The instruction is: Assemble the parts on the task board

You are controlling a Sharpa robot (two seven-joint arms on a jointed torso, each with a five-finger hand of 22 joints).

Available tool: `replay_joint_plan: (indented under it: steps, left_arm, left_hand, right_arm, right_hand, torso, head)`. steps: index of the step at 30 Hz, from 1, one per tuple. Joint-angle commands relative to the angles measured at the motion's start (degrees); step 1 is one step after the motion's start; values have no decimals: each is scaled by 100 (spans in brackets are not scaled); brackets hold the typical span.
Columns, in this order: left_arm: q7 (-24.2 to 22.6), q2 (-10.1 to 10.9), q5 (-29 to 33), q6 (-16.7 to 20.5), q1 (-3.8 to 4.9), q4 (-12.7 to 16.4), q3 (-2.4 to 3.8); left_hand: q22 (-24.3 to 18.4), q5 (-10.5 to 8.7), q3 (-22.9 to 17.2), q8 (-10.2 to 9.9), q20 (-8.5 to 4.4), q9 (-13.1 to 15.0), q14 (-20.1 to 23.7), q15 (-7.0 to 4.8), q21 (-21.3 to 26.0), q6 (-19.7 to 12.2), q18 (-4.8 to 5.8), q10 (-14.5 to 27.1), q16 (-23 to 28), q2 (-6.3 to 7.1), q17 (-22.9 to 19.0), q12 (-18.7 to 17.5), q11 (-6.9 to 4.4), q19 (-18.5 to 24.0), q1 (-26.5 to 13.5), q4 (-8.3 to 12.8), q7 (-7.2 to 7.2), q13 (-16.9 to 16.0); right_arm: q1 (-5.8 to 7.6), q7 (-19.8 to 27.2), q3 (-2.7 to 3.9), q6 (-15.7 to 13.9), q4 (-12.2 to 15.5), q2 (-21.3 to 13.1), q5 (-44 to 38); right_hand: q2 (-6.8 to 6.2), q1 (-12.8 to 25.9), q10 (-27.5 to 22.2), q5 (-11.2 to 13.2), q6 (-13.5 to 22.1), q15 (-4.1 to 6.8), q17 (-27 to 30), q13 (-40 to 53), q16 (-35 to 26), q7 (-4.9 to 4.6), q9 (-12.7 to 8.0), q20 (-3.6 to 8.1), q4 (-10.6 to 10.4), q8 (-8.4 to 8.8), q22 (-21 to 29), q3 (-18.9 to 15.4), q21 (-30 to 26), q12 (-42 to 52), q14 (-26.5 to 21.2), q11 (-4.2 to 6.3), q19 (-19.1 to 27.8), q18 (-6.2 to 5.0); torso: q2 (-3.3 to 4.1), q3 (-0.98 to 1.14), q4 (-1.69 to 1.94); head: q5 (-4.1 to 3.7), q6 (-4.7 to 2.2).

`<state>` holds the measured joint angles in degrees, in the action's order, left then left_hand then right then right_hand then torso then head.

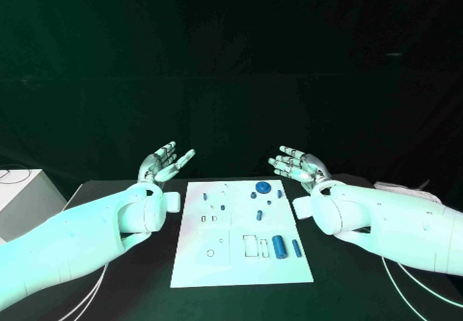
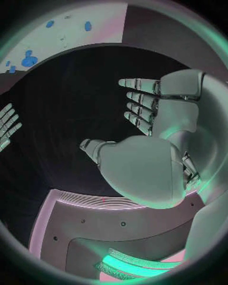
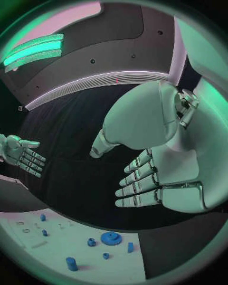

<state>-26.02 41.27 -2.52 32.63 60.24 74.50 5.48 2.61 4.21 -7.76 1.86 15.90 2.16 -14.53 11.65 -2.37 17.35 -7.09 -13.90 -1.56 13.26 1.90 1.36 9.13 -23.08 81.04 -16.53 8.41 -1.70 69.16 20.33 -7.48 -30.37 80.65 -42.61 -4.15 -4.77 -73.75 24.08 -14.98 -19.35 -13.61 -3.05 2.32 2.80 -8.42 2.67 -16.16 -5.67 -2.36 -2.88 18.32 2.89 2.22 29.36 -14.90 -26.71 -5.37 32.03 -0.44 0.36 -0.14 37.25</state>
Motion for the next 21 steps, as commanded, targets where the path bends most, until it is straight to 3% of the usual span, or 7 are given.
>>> replay_joint_plan:
  steps: [1, 4, 5, 7, 10, 13, 21]
  left_arm:
    - [88, -24, -200, -507, 11, -27, 10]
    - [88, -24, -200, -507, 11, -27, 10]
    - [-98, 145, -217, -730, 6, 59, 6]
    - [-106, 195, -228, -759, 7, 119, 10]
    - [-93, 271, -259, -827, 8, 222, 39]
    - [-57, 368, -351, -895, 9, 368, 95]
    - [85, 661, -541, -1013, 8, 869, 217]
  left_hand:
    - [21, 24, -136, 73, 72, 38, -395, 67, -48, 219, -92, -210, -108, -60, 65, 62, 29, -109, 318, -62, 329, -26]
    - [96, -25, -412, 175, 84, 106, -1438, 80, -192, 667, -124, -887, -342, -333, 215, 133, 187, -720, 365, -45, 454, -76]
    - [159, -36, -497, 230, 88, 141, -1914, 102, -342, 912, -96, -1250, -427, -412, 270, 151, 243, -1325, 376, -34, 483, -94]
    - [207, -57, -596, 352, 75, 214, -2763, 32, -489, 1378, -156, -2033, -612, -525, 383, 257, 370, -1837, 370, -17, 523, -148]
    - [234, -68, -701, 502, 65, 305, -3396, -75, -660, 1990, -298, -3016, -761, -588, 491, 333, 373, -2237, 371, 6, 519, -187]
    - [315, -77, -819, 771, -51, 460, -4036, -258, -953, 2983, -357, -3867, -1001, -626, 722, 458, 230, -2817, 393, 51, 536, -232]
    - [707, -80, -1166, 1038, -631, 583, -5556, -783, -1865, 3612, -339, -4938, -2141, -451, 1764, 509, -135, -4073, 375, 77, 295, -261]
  right_arm:
    - [66, -423, -46, 869, -81, 26, -396]
    - [104, -474, -77, 959, -120, 35, -430]
    - [211, -223, -76, 489, -424, 14, -2028]
    - [235, -219, -75, 441, -482, 23, -2371]
    - [282, -249, -73, 393, -576, 39, -2914]
    - [341, -328, -70, 370, -654, 47, -3525]
    - [530, -737, -62, 498, -790, 75, -5064]
  right_hand:
    - [-59, -459, 729, 67, -631, 34, -90, 55, 136, -852, 88, -38, 220, -138, -68, 199, 166, 84, 814, 4, -650, -214]
    - [-128, -593, 1773, 185, -1522, 182, -207, 109, 321, -748, 225, -34, 392, -358, -135, 299, 372, 167, 1905, 123, -1544, -360]
    - [-154, -626, 2199, 231, -1856, 236, -221, 131, 353, -696, 276, -32, 437, -443, -148, 333, 437, 204, 2054, 176, -1783, -418]
    - [-185, -657, 2596, 277, -2216, 293, -230, 139, 372, -646, 325, -29, 482, -524, -138, 388, 475, 206, 2220, 234, -1938, -473]
    - [-229, -685, 2952, 313, -2816, 404, -271, 141, 476, -583, 408, 36, 525, -668, -168, 486, 618, 231, 2571, 327, -2300, -522]
    - [-313, -651, 3389, 324, -3180, 557, -319, 129, 612, -501, 442, 205, 520, -753, -196, 662, 783, 220, 3023, 445, -2732, -518]
    - [-489, -625, 4098, 184, -3696, 966, -605, 131, 1023, -345, 465, 687, 599, -798, -573, 775, 1566, 147, 4238, 686, -3673, -485]
  torso:
    - [3, -2, 1]
    - [3, -2, 1]
    - [89, -29, 65]
    - [116, -32, 87]
    - [153, -36, 118]
    - [214, -45, 174]
    - [378, -55, 300]
  head:
    - [1, 0]
    - [1, 0]
    - [-114, 158]
    - [-134, 170]
    - [-158, 185]
    - [-198, 172]
    - [-316, 146]
